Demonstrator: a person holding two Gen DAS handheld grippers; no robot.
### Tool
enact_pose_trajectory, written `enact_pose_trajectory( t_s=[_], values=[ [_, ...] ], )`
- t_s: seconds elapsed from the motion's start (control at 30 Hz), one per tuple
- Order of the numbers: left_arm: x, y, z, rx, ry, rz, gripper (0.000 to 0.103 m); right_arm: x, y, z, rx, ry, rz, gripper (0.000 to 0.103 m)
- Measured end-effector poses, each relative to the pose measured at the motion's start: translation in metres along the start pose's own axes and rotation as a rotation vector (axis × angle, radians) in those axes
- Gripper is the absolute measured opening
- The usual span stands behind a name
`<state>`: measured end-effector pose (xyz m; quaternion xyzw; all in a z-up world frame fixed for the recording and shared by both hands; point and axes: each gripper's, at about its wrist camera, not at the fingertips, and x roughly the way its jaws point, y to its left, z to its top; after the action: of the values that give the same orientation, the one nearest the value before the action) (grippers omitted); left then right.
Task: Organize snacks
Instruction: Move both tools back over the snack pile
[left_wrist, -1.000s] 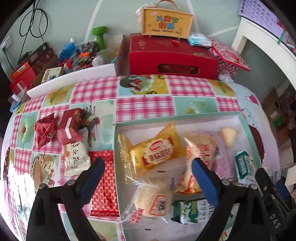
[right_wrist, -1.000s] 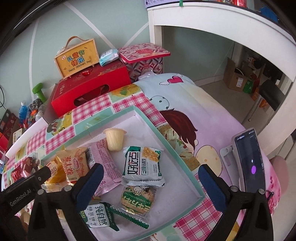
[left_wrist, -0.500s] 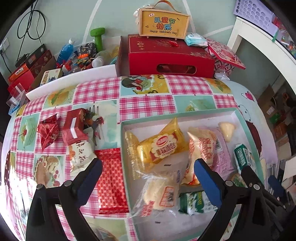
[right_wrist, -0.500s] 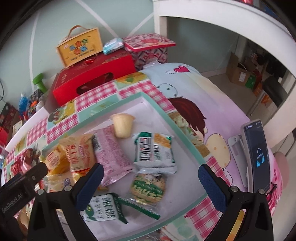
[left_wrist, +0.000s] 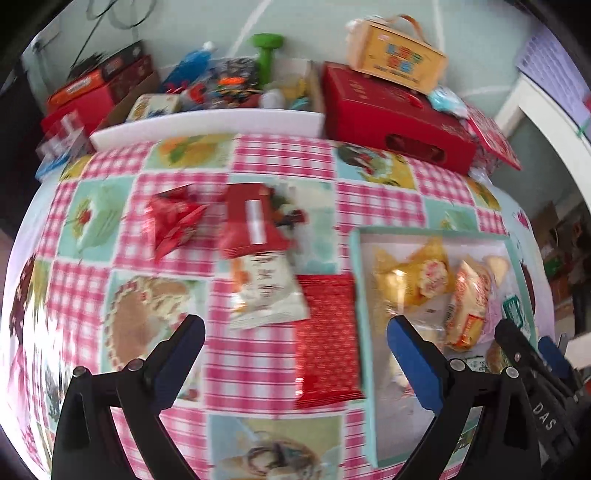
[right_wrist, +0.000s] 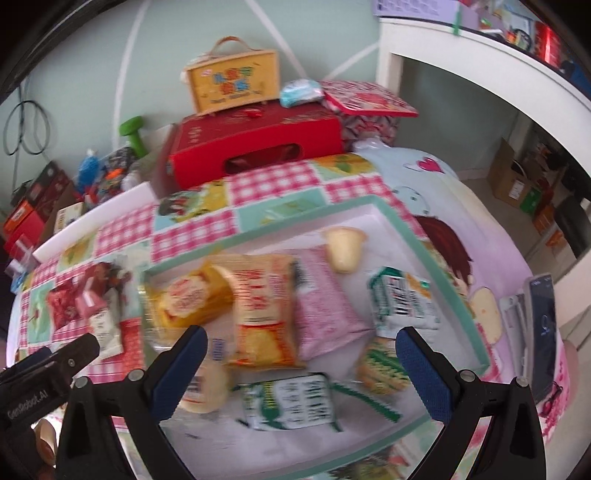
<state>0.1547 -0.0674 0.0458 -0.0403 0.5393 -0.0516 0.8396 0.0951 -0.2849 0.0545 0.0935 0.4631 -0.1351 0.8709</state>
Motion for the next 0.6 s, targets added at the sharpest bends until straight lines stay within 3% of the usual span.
enact_pose_trajectory(
  t_s=[0.6],
  values=[
    [0.01, 0.103, -0.01, -0.214, 0.061, -0.01, 0.099, 0.009, 0.109, -0.027, -0.163, 0.056, 0.152, 0.103]
  ],
)
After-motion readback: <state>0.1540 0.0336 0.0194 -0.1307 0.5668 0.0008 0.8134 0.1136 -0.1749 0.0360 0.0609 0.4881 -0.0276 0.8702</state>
